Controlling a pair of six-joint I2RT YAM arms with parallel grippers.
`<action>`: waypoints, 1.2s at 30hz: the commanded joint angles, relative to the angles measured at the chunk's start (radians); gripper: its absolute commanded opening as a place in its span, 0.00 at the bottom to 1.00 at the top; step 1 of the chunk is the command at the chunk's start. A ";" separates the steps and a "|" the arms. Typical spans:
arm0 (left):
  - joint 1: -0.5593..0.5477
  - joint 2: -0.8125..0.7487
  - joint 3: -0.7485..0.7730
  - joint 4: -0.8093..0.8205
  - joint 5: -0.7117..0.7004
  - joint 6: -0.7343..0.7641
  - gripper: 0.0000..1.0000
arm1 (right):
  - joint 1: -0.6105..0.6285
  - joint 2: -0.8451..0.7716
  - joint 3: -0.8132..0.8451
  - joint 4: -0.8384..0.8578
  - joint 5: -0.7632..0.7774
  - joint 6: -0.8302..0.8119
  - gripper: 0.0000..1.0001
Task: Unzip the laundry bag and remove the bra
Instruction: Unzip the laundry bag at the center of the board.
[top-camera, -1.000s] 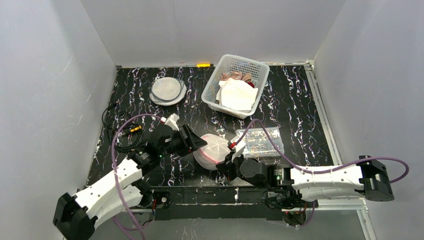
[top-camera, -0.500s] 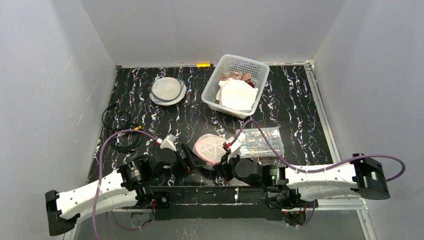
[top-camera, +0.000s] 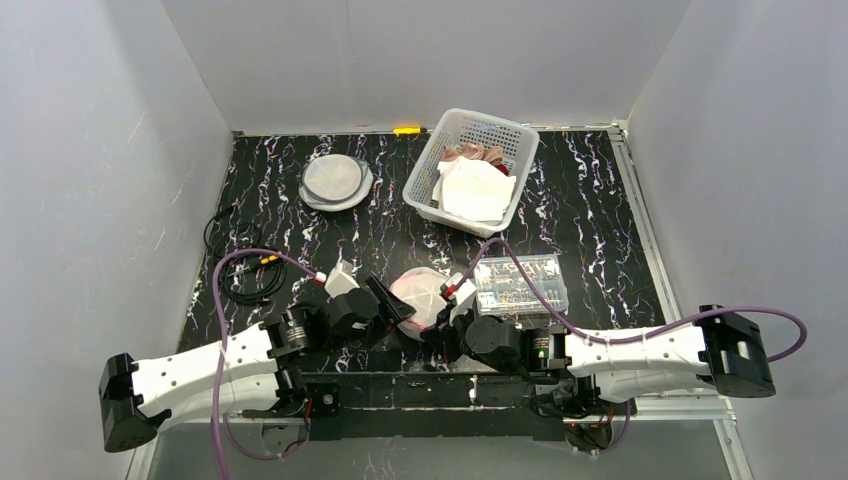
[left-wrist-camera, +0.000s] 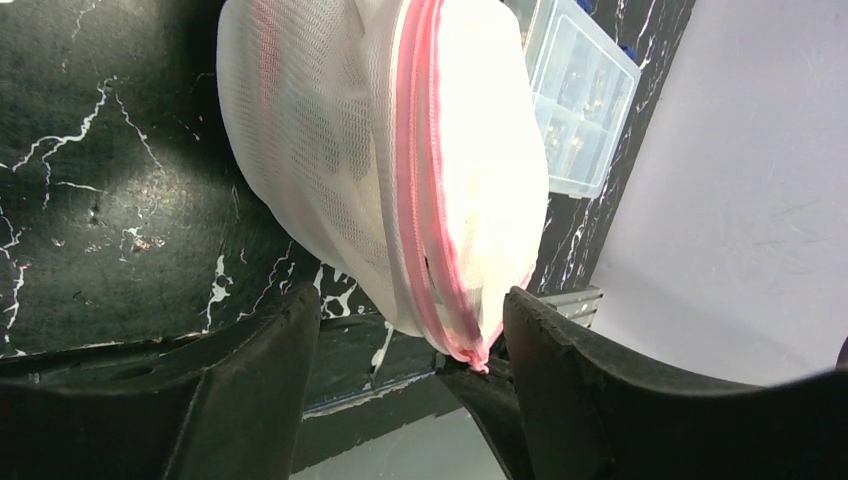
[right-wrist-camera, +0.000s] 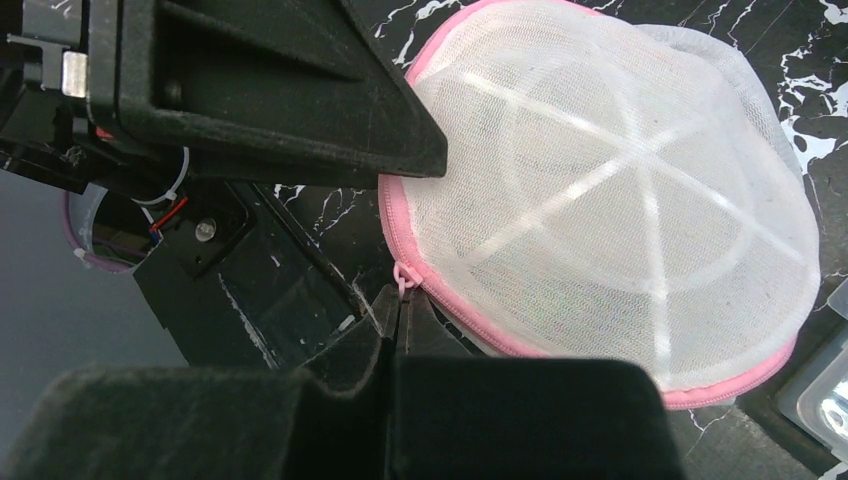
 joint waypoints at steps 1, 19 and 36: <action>-0.005 0.000 0.022 -0.023 -0.096 -0.024 0.63 | 0.005 0.002 0.033 0.060 -0.001 -0.007 0.01; 0.050 -0.012 -0.029 0.030 -0.055 0.075 0.00 | 0.005 -0.029 0.016 0.016 0.023 0.005 0.01; 0.210 -0.060 -0.069 0.064 0.105 0.217 0.00 | 0.004 -0.113 -0.022 -0.076 0.099 0.019 0.01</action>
